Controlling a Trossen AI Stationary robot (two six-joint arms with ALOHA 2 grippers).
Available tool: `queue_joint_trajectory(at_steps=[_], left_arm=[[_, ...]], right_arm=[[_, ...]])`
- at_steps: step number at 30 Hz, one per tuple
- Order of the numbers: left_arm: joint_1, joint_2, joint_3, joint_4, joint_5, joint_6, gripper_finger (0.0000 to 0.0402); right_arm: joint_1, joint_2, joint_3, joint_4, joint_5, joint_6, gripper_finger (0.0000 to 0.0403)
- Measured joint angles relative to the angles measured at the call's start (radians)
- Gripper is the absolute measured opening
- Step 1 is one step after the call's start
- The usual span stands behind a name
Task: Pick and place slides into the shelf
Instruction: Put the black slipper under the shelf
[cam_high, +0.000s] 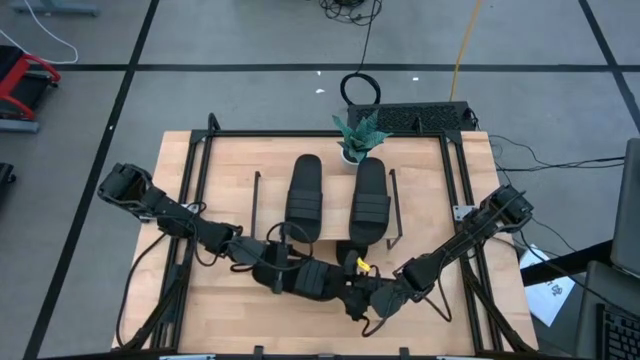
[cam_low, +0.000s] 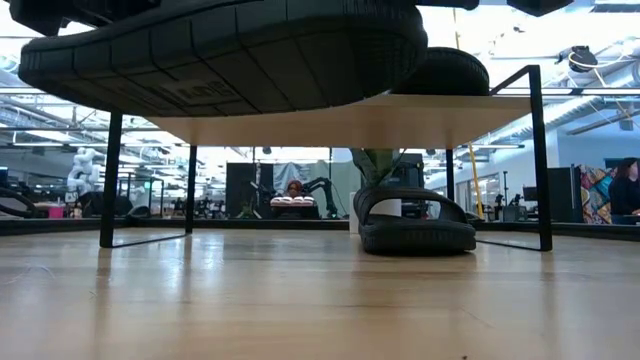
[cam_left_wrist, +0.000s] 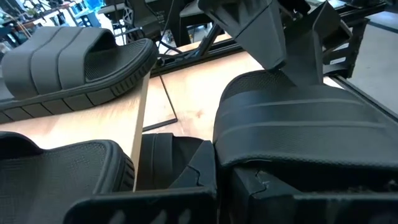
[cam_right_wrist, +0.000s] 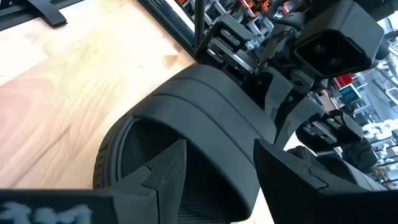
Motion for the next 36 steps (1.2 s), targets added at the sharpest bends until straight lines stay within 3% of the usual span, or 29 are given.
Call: queue_joint_trajectory(at_steps=[20, 30, 36], left_arm=[[-0.05, -0.003, 0.0, 0.046, -0.036, 0.06, 0.0], [-0.039, -0.003, 0.061, 0.003, 0.003, 0.056, 0.0], [-0.019, 0.005, 0.064, 0.01, 0.041, 0.016, 0.0]], right_arm=[[0.01, 0.0, -0.001, -0.028, -0.026, -0.027, 0.0178], [-0.011, 0.0, -0.001, -0.005, -0.026, -0.034, 0.0178], [-0.012, 0.024, -0.004, 0.103, -0.026, -0.117, 0.0178]])
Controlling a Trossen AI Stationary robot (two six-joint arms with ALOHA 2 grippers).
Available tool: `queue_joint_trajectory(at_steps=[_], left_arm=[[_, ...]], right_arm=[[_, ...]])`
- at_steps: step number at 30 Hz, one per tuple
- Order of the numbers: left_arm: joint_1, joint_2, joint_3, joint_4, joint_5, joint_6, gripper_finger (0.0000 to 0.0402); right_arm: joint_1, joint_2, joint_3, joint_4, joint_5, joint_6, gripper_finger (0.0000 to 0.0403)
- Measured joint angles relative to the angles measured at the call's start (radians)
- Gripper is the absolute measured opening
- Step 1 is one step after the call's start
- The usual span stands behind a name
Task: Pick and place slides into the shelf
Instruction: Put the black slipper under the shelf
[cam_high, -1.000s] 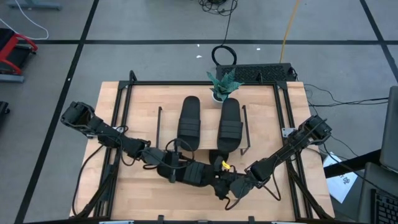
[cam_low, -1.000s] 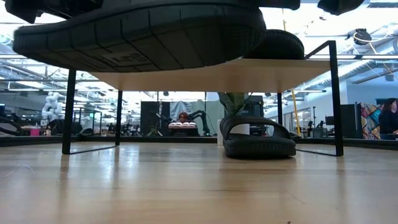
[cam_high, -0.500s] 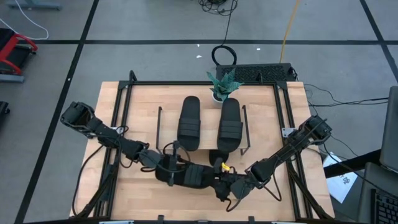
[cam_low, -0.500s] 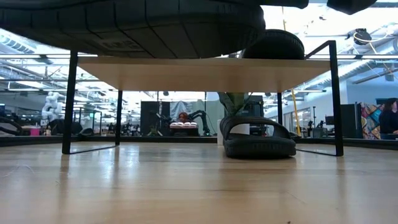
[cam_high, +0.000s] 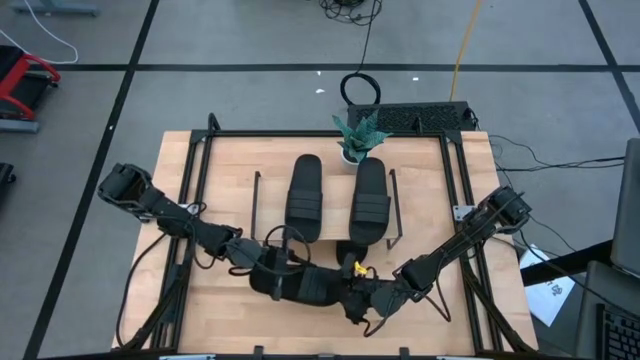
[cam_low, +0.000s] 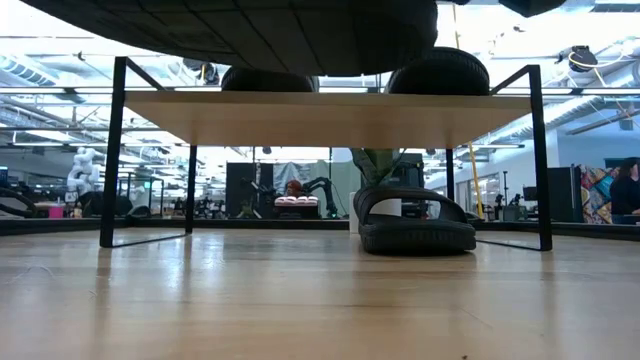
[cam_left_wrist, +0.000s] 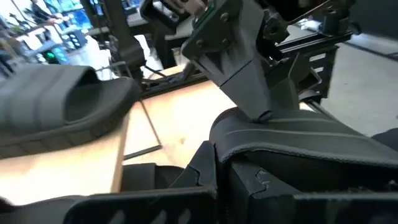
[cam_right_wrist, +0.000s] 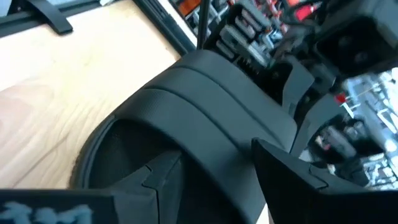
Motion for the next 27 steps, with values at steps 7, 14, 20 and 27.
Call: queue_joint_trajectory(at_steps=[7, 14, 20, 27], left_arm=[[0.009, 0.025, 0.0, 0.004, 0.011, -0.028, 0.0], [0.007, 0.038, 0.002, 0.008, 0.012, -0.04, 0.0], [0.009, 0.037, 0.002, -0.011, 0.011, -0.043, 0.0], [0.007, 0.039, 0.004, -0.04, 0.019, -0.044, 0.0006]], right_arm=[[-0.025, 0.041, 0.0, 0.084, -0.002, -0.012, 0.0178], [-0.027, 0.044, -0.002, 0.139, -0.03, -0.03, 0.0174], [-0.036, 0.044, -0.002, 0.114, -0.054, -0.015, 0.0082], [-0.035, 0.041, 0.003, 0.125, -0.078, -0.014, 0.0013]])
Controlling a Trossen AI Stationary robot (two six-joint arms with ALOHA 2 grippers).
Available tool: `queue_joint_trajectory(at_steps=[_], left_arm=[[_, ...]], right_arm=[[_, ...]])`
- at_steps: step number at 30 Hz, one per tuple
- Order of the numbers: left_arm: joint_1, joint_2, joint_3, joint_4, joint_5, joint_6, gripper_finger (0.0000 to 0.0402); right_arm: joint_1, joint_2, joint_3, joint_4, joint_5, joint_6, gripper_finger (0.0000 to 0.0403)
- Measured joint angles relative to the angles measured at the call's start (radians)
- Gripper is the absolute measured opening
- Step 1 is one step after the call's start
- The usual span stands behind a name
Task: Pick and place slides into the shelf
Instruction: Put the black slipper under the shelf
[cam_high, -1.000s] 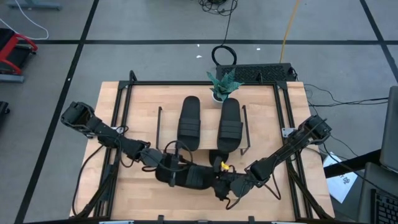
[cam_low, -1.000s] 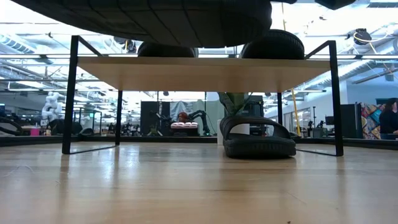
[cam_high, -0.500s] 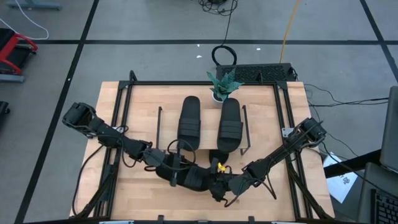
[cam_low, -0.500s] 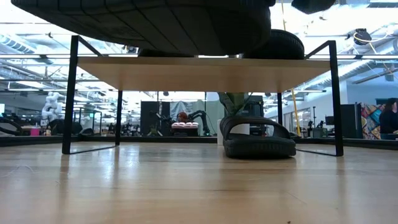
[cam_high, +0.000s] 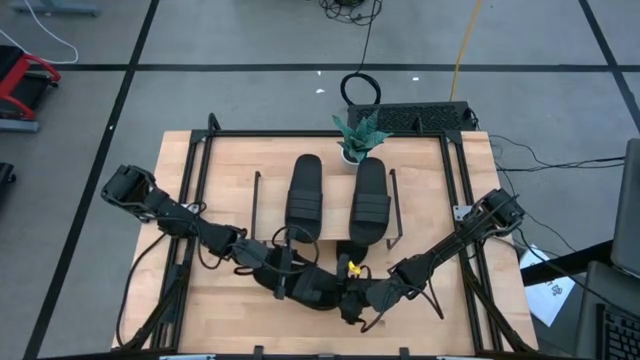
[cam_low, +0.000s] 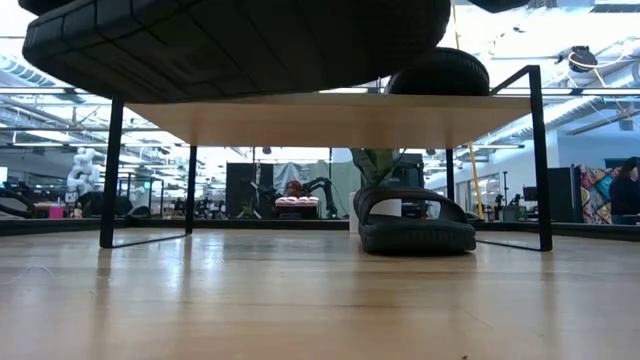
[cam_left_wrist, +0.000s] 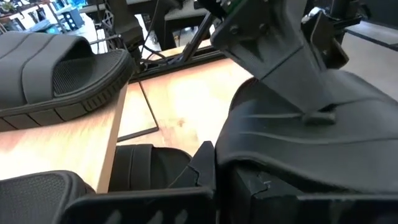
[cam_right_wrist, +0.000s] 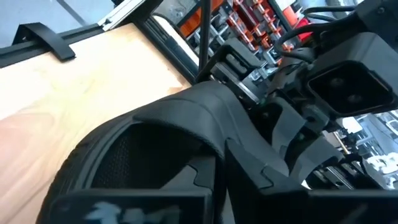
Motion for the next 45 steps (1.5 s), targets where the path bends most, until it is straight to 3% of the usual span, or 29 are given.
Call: queue_joint_trajectory(at_steps=[7, 14, 18, 23, 29, 34, 45], left_arm=[[-0.038, -0.025, 0.001, -0.068, -0.042, 0.026, 0.0058], [-0.092, -0.119, 0.001, -0.268, -0.046, 0.044, 0.0125], [-0.13, -0.184, 0.0, -0.388, -0.05, 0.084, 0.0147], [-0.164, -0.238, -0.001, -0.465, -0.054, 0.114, 0.0152], [-0.184, -0.249, -0.001, -0.509, -0.057, 0.11, 0.0152], [-0.207, -0.249, -0.001, -0.532, -0.057, 0.098, 0.0152], [-0.285, -0.249, -0.002, -0.528, -0.066, 0.137, 0.0152]], right_arm=[[0.035, -0.018, 0.002, -0.06, 0.013, 0.039, 0.0004], [0.104, -0.042, 0.001, -0.187, 0.044, 0.162, 0.0002], [0.13, -0.041, 0.0, -0.276, 0.118, 0.26, 0.0002], [0.129, -0.015, 0.0, -0.307, 0.273, 0.345, 0.0001], [0.083, 0.024, 0.002, -0.3, 0.296, 0.415, 0.0001], [0.05, 0.107, 0.08, -0.317, 0.3, 0.398, 0.0001], [0.022, 0.273, 0.341, -0.664, 0.405, 0.502, 0.0001]])
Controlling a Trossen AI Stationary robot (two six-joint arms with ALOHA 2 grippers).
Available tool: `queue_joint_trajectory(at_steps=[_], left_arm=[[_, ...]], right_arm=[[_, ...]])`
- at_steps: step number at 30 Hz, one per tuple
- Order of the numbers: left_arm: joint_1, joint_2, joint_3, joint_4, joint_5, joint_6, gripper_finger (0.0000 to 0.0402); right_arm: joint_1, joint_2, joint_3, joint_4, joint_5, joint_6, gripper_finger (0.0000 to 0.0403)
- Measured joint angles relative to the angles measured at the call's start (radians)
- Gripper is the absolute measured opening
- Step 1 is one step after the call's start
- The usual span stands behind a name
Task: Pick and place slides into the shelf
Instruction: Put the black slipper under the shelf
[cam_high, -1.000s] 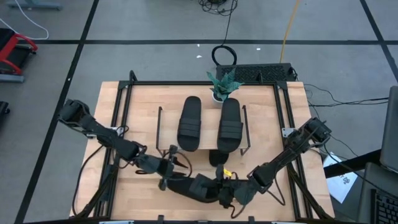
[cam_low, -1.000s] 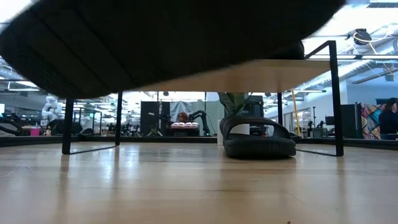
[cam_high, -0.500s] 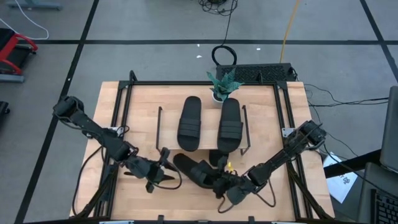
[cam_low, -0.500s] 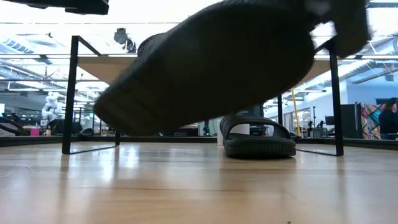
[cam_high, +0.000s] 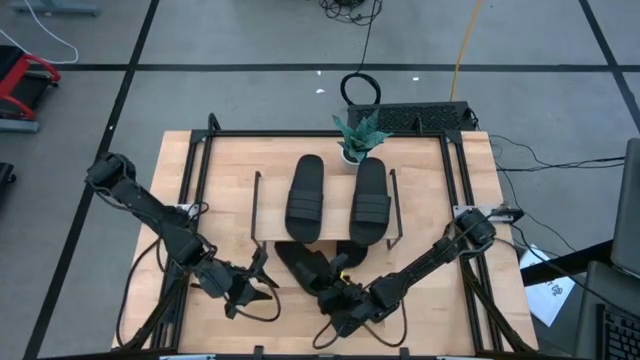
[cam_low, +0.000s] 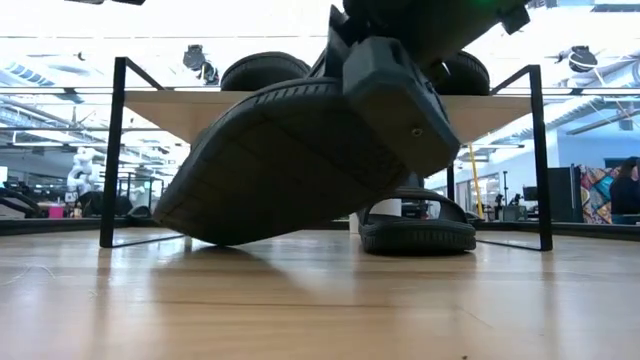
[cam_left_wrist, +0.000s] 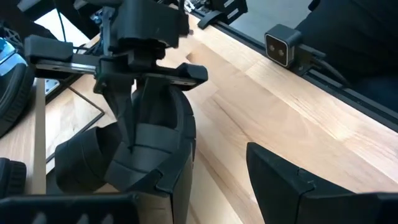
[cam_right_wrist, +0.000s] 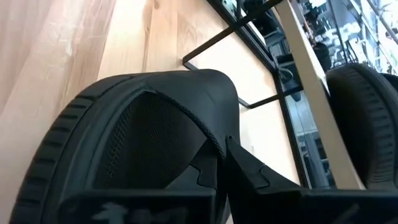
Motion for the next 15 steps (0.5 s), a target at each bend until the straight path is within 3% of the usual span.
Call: queue_joint_trajectory(at_steps=[15], left_arm=[[-0.041, 0.0, 0.0, 0.001, -0.018, -0.034, 0.0152]], right_arm=[[-0.02, 0.01, 0.019, -0.042, 0.074, 0.063, 0.0]])
